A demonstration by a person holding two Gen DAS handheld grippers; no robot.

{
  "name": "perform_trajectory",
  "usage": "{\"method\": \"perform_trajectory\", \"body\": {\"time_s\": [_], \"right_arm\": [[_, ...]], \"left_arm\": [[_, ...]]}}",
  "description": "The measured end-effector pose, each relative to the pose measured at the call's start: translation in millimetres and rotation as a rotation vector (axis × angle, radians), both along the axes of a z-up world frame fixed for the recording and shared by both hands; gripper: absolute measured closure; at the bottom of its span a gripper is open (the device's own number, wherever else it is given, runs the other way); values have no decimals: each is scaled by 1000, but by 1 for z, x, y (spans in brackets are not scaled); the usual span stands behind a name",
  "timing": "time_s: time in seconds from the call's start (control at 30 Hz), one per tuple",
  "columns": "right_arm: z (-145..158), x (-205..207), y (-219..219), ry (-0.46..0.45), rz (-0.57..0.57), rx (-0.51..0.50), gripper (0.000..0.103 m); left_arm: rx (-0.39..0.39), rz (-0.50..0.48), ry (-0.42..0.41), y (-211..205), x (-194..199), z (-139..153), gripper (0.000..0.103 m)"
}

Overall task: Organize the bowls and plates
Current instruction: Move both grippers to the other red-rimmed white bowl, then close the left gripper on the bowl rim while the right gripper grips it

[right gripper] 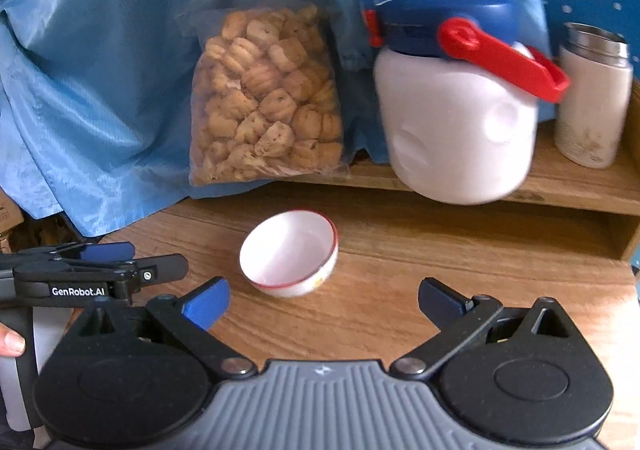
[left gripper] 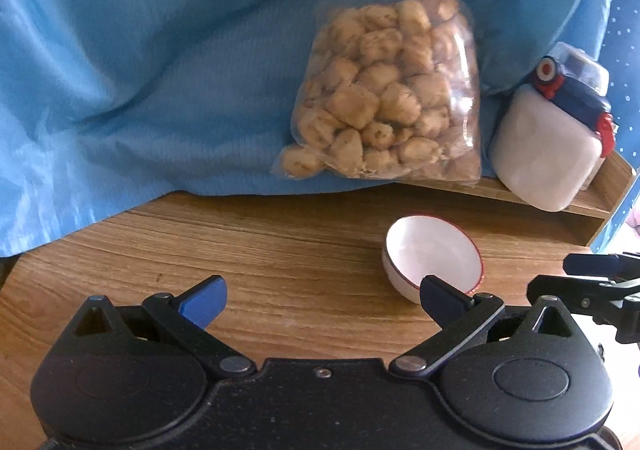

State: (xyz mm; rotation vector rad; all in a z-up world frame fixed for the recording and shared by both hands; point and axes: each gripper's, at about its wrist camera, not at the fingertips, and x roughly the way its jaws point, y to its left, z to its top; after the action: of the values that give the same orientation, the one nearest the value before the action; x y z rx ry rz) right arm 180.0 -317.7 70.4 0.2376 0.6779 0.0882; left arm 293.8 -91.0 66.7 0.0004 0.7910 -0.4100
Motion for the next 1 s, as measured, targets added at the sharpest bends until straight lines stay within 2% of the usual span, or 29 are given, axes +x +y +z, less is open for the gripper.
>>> {"method": "perform_trajectory", "body": {"time_s": [0.13,0.4,0.6,0.77,0.9,1.0], "right_arm": [[-4,19,1,9,3,-8,0],[-21,45,-9,45,0,-26,2],[-34,52,-18,60,5,2,16],[-41,55,-21,53,38,61,24],[-42,57,-19,46,44,68,30],[-41,57,-17,36,47,73,31]], "left_arm": [[-31,-4,28,-2,14,-5,1],[-13,-12,58,-19,33,-14,1],[-18,-3,81,-25,36,-22,1],[-64,13,79,-27,42,-21,1],[-64,-7,116,-35,47,-25,7],[-68,-17,121,-37,47,-26,18]]}}
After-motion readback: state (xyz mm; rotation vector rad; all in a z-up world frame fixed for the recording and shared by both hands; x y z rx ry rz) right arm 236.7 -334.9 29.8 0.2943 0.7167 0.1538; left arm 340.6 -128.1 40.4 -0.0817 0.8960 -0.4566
